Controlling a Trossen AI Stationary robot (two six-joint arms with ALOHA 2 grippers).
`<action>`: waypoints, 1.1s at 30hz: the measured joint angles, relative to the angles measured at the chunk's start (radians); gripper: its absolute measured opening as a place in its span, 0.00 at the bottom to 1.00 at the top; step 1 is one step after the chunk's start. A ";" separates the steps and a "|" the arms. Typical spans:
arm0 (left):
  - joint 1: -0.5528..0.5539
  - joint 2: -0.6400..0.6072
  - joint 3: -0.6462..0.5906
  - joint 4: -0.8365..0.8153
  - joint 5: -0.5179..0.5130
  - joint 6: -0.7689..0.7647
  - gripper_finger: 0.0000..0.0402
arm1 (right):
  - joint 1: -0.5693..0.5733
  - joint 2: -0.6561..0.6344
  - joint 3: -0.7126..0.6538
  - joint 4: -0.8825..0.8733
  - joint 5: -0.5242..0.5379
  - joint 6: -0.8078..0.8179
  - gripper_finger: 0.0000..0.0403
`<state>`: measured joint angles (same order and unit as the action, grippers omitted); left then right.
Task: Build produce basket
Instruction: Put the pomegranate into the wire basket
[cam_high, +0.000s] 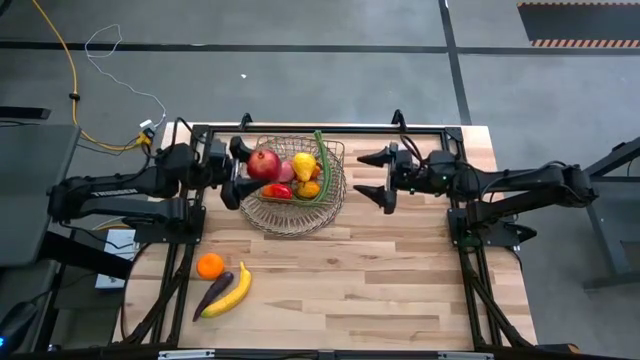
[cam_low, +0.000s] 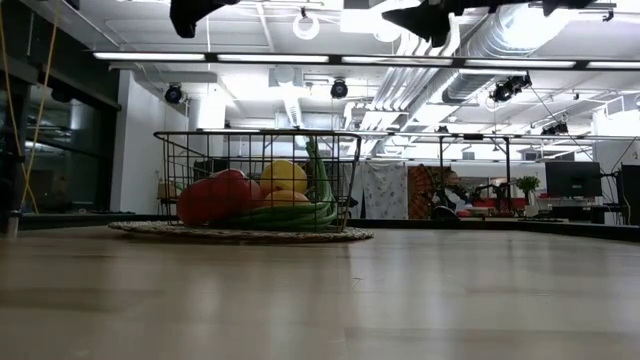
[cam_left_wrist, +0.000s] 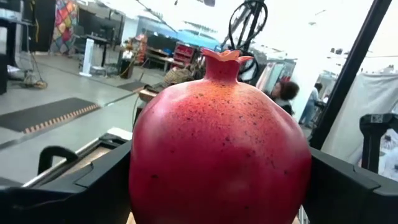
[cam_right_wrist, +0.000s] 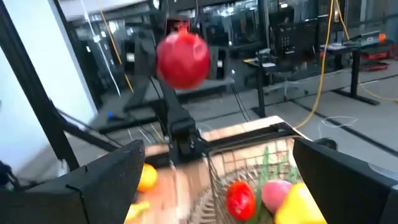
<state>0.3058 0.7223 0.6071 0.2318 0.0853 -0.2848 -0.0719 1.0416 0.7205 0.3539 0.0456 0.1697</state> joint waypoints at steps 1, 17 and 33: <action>-0.005 0.003 0.000 -0.001 0.000 0.007 0.86 | 0.000 0.000 -0.008 0.012 -0.002 0.011 0.99; 0.003 0.043 0.029 -0.038 -0.127 -0.155 0.86 | 0.000 -0.002 -0.016 0.017 -0.028 0.053 0.99; 0.113 0.562 0.310 -0.674 -0.254 -0.411 0.86 | 0.000 -0.002 -0.016 0.002 0.010 0.068 0.99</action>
<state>0.4192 1.2844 0.9169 -0.4423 -0.1687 -0.6955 -0.0723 1.0397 0.7044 0.3561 0.0561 0.2374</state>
